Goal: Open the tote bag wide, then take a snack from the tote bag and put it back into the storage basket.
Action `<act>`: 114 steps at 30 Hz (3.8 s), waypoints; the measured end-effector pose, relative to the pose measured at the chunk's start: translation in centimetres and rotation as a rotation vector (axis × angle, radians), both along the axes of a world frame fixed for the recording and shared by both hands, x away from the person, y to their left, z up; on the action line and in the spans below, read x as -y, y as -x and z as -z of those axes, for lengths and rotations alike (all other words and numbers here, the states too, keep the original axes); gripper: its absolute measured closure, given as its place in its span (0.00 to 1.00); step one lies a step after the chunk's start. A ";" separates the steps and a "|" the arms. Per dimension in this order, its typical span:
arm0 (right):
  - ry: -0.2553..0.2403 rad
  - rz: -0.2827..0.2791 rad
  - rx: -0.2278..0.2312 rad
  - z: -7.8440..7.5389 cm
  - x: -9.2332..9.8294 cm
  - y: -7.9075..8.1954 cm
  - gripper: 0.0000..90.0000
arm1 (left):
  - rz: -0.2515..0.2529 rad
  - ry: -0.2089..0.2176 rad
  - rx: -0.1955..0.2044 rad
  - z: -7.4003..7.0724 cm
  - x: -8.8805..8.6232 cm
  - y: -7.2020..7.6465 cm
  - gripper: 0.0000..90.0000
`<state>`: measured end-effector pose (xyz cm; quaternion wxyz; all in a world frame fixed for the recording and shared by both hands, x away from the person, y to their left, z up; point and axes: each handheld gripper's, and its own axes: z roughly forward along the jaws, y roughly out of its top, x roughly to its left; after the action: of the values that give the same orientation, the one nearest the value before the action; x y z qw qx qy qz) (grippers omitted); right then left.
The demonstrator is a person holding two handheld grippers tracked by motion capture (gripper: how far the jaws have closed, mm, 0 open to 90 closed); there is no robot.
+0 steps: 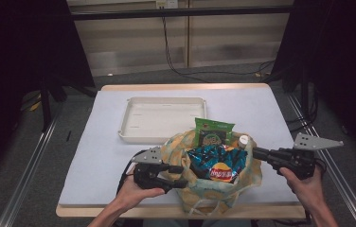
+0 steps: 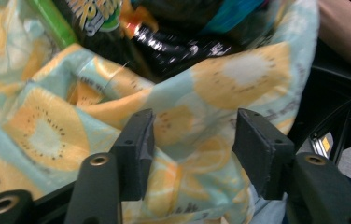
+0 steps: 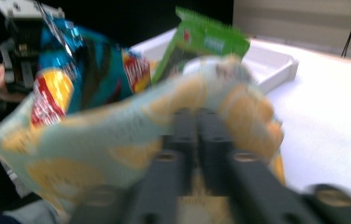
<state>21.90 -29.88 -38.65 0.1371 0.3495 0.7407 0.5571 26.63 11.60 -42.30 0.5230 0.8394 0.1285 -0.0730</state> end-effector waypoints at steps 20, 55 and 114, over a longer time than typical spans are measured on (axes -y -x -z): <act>0.078 0.083 0.006 -0.8 -2.0 -0.6 0.76 | 0.134 -0.034 0.006 0.8 3.2 2.0 1.00; 0.222 0.028 -0.198 7.9 -0.9 1.3 1.00 | 0.029 0.076 -0.030 0.7 0.2 0.7 0.82; 0.008 0.104 0.013 4.4 0.0 3.6 0.37 | -0.160 0.069 0.000 -1.1 -3.0 -2.1 0.54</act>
<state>18.31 -29.85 -43.09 0.1719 0.3834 0.7229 0.5486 28.69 14.55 -41.24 0.5559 0.8079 0.1924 -0.0355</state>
